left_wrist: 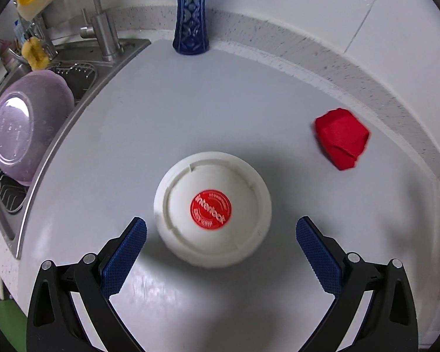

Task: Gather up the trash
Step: 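Grasp the white round lid with the left tool while the right tool grasps the red cloth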

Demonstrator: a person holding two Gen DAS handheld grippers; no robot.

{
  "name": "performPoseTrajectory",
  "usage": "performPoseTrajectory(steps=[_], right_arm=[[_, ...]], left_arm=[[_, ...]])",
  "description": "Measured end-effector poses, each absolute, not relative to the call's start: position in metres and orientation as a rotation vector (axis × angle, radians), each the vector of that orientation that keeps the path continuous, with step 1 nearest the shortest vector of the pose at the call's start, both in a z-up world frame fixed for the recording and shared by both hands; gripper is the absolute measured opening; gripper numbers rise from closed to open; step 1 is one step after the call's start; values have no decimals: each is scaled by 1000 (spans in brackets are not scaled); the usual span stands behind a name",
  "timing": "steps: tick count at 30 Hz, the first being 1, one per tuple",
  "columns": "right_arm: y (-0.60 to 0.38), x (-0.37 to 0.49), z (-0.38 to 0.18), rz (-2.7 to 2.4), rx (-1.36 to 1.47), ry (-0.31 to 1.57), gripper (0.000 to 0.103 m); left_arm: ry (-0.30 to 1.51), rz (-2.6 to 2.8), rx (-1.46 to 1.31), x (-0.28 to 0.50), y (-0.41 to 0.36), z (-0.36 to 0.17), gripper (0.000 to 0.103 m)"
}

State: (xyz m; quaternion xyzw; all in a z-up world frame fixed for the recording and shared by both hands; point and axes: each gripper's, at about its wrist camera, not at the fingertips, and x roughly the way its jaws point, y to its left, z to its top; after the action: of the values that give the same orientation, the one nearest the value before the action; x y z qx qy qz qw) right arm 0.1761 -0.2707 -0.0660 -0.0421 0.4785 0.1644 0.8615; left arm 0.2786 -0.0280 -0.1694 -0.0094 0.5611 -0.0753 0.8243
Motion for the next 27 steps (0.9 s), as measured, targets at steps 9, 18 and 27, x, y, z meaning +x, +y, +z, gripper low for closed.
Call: performPoseTrajectory(steps=[9,18,27], right_arm=[[-279,184,-77,340,-83,1028,100],[-279,187,-81,344,-83,1037,100],[-268,200,-82,357,-103,1031,100]], left_arm=[[1233,-106,20,297,-33,-196,98],[1199,-90,47,294,-38,-197,94],[1149,-98,20,280,-27,-172,93]])
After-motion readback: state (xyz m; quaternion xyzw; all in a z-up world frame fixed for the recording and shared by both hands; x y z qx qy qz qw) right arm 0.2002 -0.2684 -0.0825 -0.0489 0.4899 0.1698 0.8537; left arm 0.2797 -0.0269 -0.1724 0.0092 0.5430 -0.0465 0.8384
